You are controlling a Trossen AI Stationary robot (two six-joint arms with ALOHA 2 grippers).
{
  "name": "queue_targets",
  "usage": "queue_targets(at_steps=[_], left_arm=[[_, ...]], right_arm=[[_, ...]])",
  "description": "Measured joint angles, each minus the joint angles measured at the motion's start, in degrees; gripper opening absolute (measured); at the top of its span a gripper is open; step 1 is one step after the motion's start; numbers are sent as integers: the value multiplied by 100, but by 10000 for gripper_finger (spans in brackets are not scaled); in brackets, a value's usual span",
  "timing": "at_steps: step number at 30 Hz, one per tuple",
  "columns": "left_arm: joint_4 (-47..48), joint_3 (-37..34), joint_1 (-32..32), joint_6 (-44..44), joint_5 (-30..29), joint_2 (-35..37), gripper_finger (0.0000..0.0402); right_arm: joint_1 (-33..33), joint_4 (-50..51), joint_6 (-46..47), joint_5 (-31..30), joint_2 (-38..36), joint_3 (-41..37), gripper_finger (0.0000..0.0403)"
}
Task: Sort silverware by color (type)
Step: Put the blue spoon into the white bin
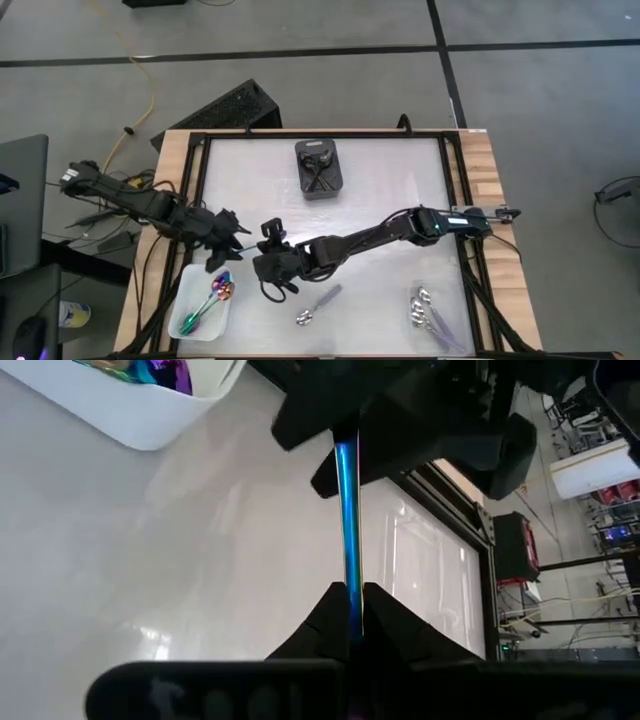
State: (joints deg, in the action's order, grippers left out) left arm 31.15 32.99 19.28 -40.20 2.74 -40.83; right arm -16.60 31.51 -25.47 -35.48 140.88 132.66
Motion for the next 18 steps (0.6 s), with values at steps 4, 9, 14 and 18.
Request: queue_targets(at_steps=[4,9,14,18], left_arm=[[-54,0,-125,198,0,-18,126],[-137,0,-244,329,304,-33,72],[-77,0,-255,457,320,-44,9],[-62,-2,-255,458,295,-44,3]], right_arm=[[-6,176,29,50,3,0,34],[-20,171,148,63,9,0,34],[-17,176,170,45,11,0,34],[-20,170,170,-7,11,0,43]])
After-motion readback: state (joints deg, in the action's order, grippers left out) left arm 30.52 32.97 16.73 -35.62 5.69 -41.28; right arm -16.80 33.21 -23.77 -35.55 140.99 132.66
